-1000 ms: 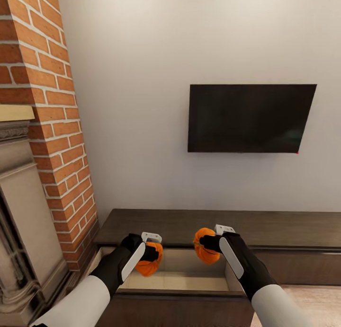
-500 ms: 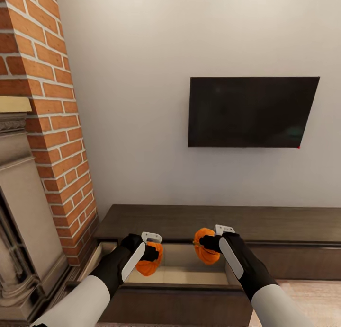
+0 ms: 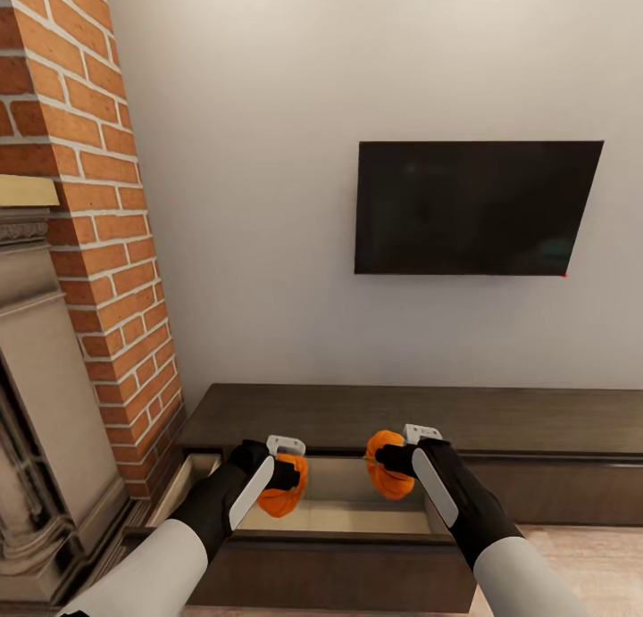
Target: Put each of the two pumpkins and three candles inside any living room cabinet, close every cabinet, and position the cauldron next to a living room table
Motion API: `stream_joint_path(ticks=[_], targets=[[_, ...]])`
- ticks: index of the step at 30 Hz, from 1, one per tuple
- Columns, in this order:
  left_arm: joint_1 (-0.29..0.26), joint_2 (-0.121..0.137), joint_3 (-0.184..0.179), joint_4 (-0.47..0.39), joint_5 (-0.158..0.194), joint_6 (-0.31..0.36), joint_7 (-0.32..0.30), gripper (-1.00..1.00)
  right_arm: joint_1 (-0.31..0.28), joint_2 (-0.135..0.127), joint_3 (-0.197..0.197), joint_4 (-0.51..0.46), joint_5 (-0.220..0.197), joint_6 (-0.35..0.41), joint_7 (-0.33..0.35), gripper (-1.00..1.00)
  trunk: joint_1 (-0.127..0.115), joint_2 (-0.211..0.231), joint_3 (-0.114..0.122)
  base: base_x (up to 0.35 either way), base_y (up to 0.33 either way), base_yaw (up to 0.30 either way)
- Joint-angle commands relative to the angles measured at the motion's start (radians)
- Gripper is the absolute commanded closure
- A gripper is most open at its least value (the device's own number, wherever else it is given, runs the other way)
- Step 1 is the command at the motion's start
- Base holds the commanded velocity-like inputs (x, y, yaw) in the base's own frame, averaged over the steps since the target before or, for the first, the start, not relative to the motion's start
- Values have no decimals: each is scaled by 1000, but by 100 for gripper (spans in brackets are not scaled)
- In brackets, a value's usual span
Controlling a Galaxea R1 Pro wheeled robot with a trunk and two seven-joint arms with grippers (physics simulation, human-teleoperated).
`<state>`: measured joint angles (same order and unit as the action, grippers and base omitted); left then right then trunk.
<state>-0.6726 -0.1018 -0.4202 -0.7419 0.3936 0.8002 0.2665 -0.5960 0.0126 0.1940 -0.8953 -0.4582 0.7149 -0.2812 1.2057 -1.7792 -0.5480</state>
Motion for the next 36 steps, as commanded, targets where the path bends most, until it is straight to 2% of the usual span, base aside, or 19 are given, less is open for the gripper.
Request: stream_joint_path(ticks=[1, 5, 13, 23, 36], targets=[[-1, 1, -3, -1, 10, 0, 10, 100, -1, 0, 2, -1, -13, 1, -6, 100, 0, -1, -1, 0, 0, 0], [-1, 1, -3, -1, 10, -2, 10, 100, -1, -2, 6, 3, -13, 3, -5, 100, 0, -1, -1, 25, 0, 0], [-1, 1, -3, -1, 9, -4, 10, 100, -1, -3, 17, 7, -11, 73, -4, 100, 0, -1, -1, 62, 0, 0], [-1, 1, -3, -1, 8, -5, 10, 100, -1, -3, 40, 15, -13, 82, -4, 100, 0, -1, -1, 124, 0, 0], [-1, 1, -3, 0, 7, -6, 10, 100, -1, -3, 45, 19, -13, 83, -4, 100, 0, -1, -1, 132, 0, 0]])
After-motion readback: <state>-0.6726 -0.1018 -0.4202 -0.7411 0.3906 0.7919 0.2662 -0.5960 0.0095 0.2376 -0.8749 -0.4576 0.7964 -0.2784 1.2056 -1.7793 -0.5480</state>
